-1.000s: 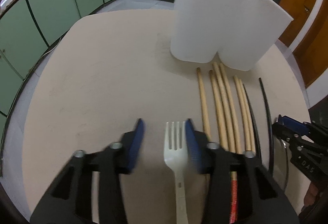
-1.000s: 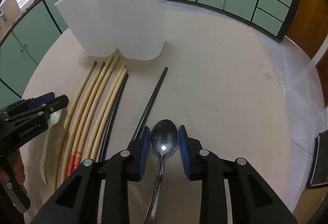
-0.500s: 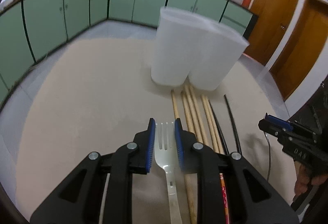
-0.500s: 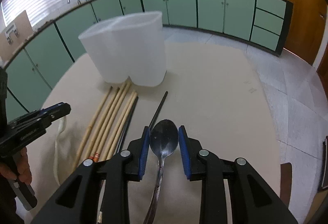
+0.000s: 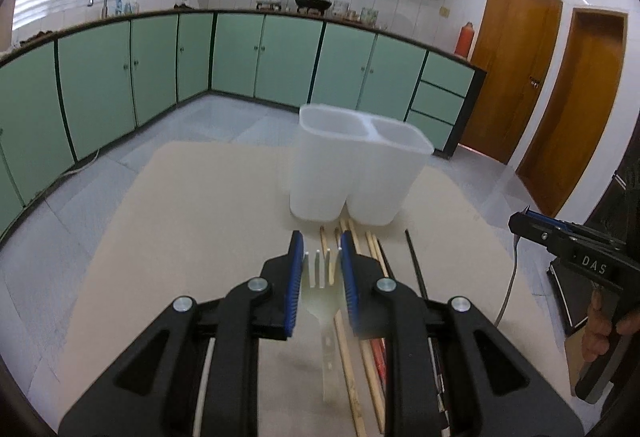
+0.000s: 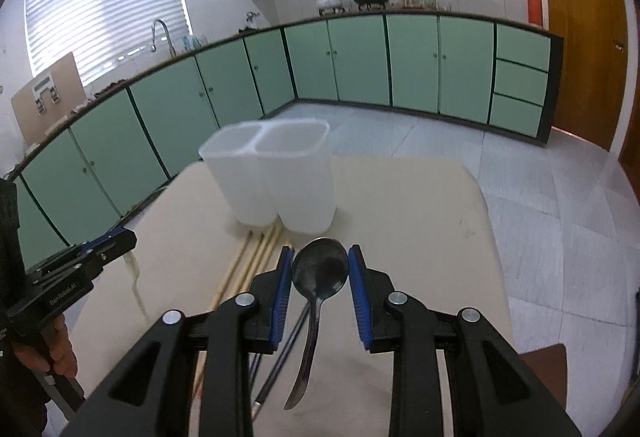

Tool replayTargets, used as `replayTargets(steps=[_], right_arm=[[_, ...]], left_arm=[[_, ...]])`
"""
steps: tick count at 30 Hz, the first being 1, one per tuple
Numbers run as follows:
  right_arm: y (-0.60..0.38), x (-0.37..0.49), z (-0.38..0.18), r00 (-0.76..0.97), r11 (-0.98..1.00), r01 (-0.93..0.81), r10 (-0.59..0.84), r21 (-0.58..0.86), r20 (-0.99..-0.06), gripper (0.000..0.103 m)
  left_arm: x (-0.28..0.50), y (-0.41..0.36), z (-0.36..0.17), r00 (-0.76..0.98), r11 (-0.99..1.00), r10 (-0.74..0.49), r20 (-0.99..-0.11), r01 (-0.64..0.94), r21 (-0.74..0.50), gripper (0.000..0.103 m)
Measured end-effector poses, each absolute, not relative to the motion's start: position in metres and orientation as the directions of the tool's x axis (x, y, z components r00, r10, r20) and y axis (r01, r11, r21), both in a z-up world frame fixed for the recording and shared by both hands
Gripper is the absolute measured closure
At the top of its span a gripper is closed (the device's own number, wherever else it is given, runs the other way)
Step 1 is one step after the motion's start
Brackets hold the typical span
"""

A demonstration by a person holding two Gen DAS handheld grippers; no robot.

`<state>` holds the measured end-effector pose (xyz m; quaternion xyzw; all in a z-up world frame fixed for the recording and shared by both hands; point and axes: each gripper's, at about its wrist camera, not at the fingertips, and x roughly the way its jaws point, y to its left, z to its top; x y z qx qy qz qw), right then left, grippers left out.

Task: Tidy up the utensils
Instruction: 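Carry the fork and spoon to the white holder and release both into it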

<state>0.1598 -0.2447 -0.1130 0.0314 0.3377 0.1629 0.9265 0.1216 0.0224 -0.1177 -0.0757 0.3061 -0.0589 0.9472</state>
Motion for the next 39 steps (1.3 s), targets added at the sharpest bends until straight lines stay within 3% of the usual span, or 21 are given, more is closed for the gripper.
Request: replayTargets(steps=[12, 26, 32, 39], right_arm=[[-0.243, 0.168, -0.072, 0.779, 0.936, -0.311, 0.349, 0.162, -0.521, 0.075], [-0.222, 0.262, 0.001, 0.862, 0.933, -0.339, 0.359, 0.12, -0.359, 0.075], [-0.209, 0.304, -0.009, 0.884, 0.943, -0.317, 0.331, 0.098, -0.331, 0.075], [-0.2, 0.333, -0.052, 0.855, 0.943, -0.315, 0.331, 0.107, -0.398, 0.075]], left_arm=[[0.124, 0.025, -0.076, 0.862, 0.98, -0.154, -0.483, 0.072, -0.183, 0.085], [0.211, 0.009, 0.026, 0.954, 0.984, -0.148, -0.261, 0.115, -0.138, 0.085], [0.259, -0.006, 0.016, 0.947, 0.984, -0.155, -0.282, 0.122, -0.131, 0.085], [0.299, -0.007, -0.038, 0.916, 0.987, -0.141, -0.377, 0.101, -0.123, 0.085]])
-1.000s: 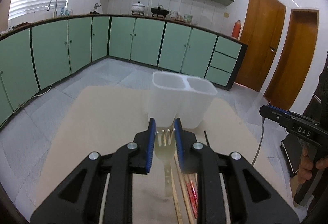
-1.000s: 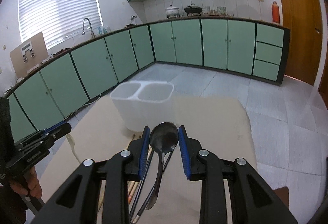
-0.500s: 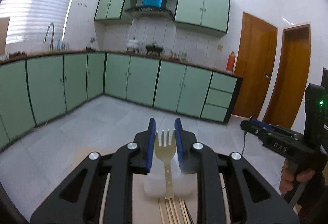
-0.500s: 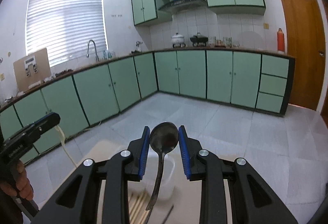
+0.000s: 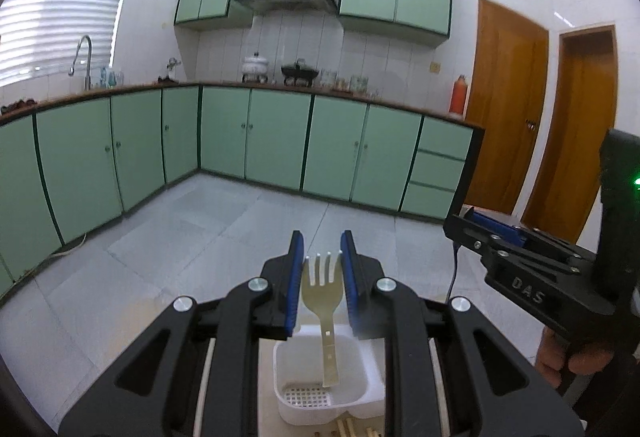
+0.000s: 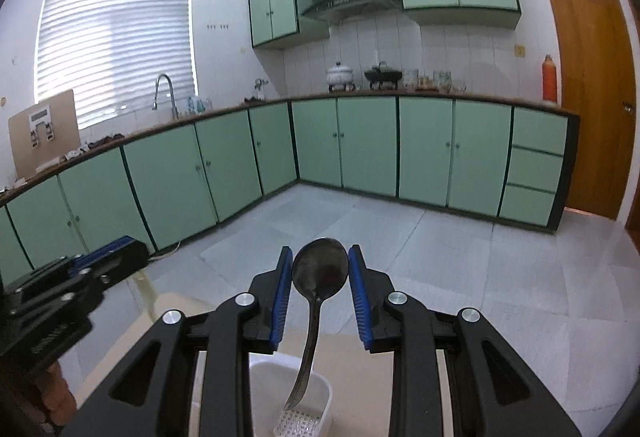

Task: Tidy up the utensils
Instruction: 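Carry the fork and spoon to the white holder and release both into it, then grasp a wooden chopstick with the left tool while the right tool grasps a black chopstick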

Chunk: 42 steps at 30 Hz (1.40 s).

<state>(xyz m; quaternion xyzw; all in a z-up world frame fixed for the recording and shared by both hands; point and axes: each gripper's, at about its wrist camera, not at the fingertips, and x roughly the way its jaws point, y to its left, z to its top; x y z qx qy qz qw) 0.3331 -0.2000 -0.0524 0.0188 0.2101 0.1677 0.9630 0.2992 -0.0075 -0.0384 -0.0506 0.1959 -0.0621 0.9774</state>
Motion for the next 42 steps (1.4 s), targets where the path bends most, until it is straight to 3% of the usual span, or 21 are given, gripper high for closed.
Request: replayTargets(steps=[9, 13, 15, 19, 23, 27, 32, 39, 42], right_arm=[[-0.199, 0.327, -0.096, 0.787, 0.92, -0.358, 0.388, 0.159, -0.48, 0.074], [-0.208, 0.321, -0.098, 0.785, 0.921, -0.34, 0.39, 0.191, -0.482, 0.073], [-0.212, 0.316, -0.097, 0.792, 0.926, -0.324, 0.377, 0.193, -0.481, 0.064], [-0.224, 0.301, -0.092, 0.809, 0.936, -0.293, 0.35, 0.194, -0.472, 0.06], [-0.233, 0.275, -0.09, 0.826, 0.949, -0.255, 0.313, 0.184, -0.468, 0.044], [-0.241, 0.236, -0.1, 0.833, 0.96, -0.216, 0.275, 0.176, -0.48, 0.027], [-0.244, 0.187, -0.127, 0.813, 0.969, -0.178, 0.241, 0.169, -0.53, 0.016], [-0.244, 0.133, -0.155, 0.786, 0.979, -0.129, 0.199, 0.159, -0.586, 0.015], [-0.242, 0.113, -0.164, 0.779, 0.98, -0.124, 0.195, 0.159, -0.596, 0.02]], left_arm=[[0.307, 0.004, -0.082, 0.876, 0.989, -0.141, -0.462, 0.102, -0.107, 0.084], [0.298, 0.011, -0.087, 0.871, 0.989, -0.135, -0.472, 0.092, -0.113, 0.073], [0.293, 0.013, -0.085, 0.874, 0.99, -0.13, -0.469, 0.085, -0.115, 0.066], [0.274, 0.014, -0.077, 0.881, 0.991, -0.118, -0.458, 0.075, -0.11, 0.057], [0.244, 0.015, -0.072, 0.889, 0.992, -0.108, -0.445, 0.07, -0.101, 0.044], [0.206, 0.012, -0.082, 0.875, 0.992, -0.113, -0.471, 0.072, -0.103, 0.033], [0.163, 0.014, -0.108, 0.835, 0.991, -0.114, -0.538, 0.06, -0.118, 0.021], [0.117, 0.022, -0.142, 0.785, 0.994, -0.082, -0.614, 0.017, -0.11, 0.02], [0.102, 0.021, -0.153, 0.776, 0.996, -0.07, -0.627, 0.016, -0.091, 0.02]])
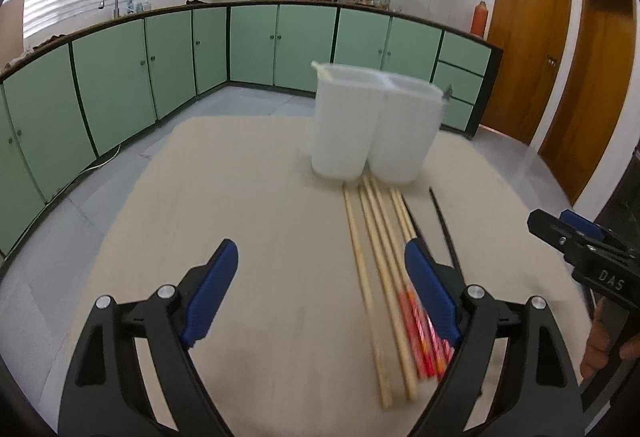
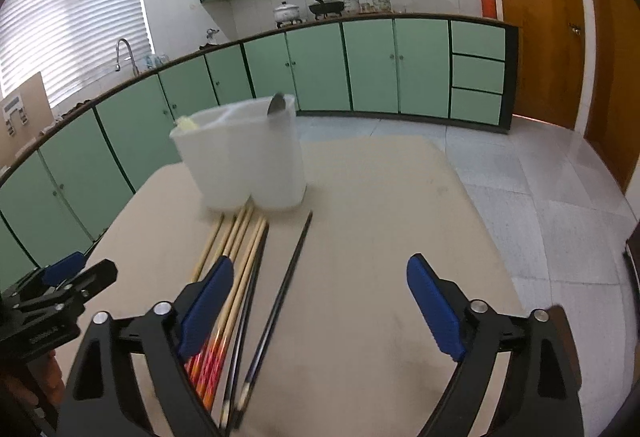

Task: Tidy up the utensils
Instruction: 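Grasp a wooden chopstick with the left tool while the right tool grasps a black chopstick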

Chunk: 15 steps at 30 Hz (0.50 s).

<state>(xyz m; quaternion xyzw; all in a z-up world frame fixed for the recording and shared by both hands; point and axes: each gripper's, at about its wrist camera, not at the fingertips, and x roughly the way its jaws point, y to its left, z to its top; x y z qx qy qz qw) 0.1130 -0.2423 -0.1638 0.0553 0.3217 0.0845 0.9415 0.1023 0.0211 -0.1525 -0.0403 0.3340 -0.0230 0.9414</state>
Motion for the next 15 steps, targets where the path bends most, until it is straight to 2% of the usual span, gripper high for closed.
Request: replayTargets(steps=[3, 6, 15], right_arm=[[-0.237, 0.097, -0.171, 0.772, 0.985, -0.131, 0.174, 0.114, -0.611, 0.026], [-0.236, 0.083, -0.18, 0.747, 0.98, -0.145, 0.198, 0.135, -0.635, 0.033], [-0.219, 0.048, -0.205, 0.68, 0.971, -0.213, 0.225, 0.105, -0.698, 0.045]], left_arm=[[0.09, 0.021, -0.163, 0.768, 0.997, -0.059, -0.637, 0.015, -0.074, 0.021], [0.083, 0.023, -0.169, 0.758, 0.996, -0.058, -0.65, 0.003, -0.086, 0.021], [0.061, 0.015, -0.192, 0.719, 0.998, -0.056, -0.693, 0.021, -0.059, 0.025]])
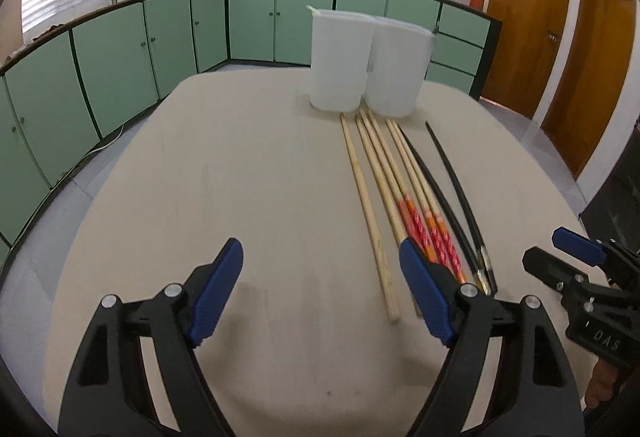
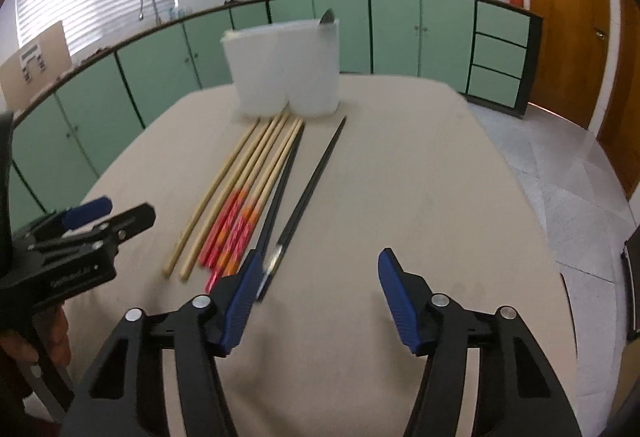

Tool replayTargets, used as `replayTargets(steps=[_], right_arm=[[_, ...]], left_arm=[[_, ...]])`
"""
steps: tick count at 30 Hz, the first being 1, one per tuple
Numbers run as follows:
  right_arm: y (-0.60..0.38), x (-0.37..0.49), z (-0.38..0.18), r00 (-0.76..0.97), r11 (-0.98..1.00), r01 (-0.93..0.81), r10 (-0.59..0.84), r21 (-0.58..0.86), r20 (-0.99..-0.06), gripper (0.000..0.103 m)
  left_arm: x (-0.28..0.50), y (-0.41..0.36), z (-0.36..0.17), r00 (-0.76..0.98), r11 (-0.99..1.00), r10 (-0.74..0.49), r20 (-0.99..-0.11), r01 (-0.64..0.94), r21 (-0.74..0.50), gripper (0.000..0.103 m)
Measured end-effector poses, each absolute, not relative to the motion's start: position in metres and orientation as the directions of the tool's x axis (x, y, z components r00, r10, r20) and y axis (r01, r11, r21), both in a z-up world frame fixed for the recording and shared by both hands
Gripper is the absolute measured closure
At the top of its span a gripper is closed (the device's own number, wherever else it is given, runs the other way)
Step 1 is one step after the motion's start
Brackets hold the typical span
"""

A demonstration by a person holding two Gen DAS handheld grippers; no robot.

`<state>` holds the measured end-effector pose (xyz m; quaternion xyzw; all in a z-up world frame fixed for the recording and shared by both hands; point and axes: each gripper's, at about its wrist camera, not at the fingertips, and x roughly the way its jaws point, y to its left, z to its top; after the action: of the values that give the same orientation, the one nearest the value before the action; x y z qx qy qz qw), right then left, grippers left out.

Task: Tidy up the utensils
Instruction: 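Grasp a wooden chopstick with the left tool while the right tool grasps a black chopstick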

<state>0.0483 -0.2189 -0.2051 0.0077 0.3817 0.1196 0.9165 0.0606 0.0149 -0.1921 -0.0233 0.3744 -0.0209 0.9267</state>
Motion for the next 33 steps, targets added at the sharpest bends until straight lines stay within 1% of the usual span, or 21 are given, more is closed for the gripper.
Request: replayTargets(steps=[10, 19, 21, 26, 30, 33], right_arm=[[-0.213, 0.04, -0.224, 0.624, 0.967, -0.235, 0.225, 0.095, -0.749, 0.05], [-0.2, 0.042, -0.227, 0.635, 0.969, -0.241, 0.202, 0.057, -0.746, 0.052], [-0.195, 0.043, -0.227, 0.638, 0.969, -0.243, 0.199, 0.05, -0.744, 0.056], [-0.19, 0.046, -0.227, 0.648, 0.971, -0.233, 0.199, 0.057, -0.735, 0.06], [-0.195, 0.048, -0.227, 0.654, 0.975, -0.216, 0.189, 0.059, -0.733, 0.07], [-0.2, 0.048, -0.226, 0.658, 0.979, -0.196, 0.168, 0.049, -0.734, 0.071]], left_arm=[[0.049, 0.014, -0.202, 0.694, 0.998, -0.057, -0.718, 0.018, -0.062, 0.027], [0.048, 0.015, -0.208, 0.681, 0.998, -0.055, -0.73, 0.007, -0.069, 0.028], [0.048, 0.016, -0.208, 0.68, 0.998, -0.053, -0.731, 0.004, -0.069, 0.028], [0.049, 0.017, -0.209, 0.677, 0.998, -0.051, -0.734, -0.001, -0.071, 0.028], [0.048, 0.014, -0.209, 0.679, 0.998, -0.054, -0.732, 0.008, -0.066, 0.028], [0.048, 0.011, -0.21, 0.675, 0.998, -0.061, -0.736, 0.019, -0.065, 0.029]])
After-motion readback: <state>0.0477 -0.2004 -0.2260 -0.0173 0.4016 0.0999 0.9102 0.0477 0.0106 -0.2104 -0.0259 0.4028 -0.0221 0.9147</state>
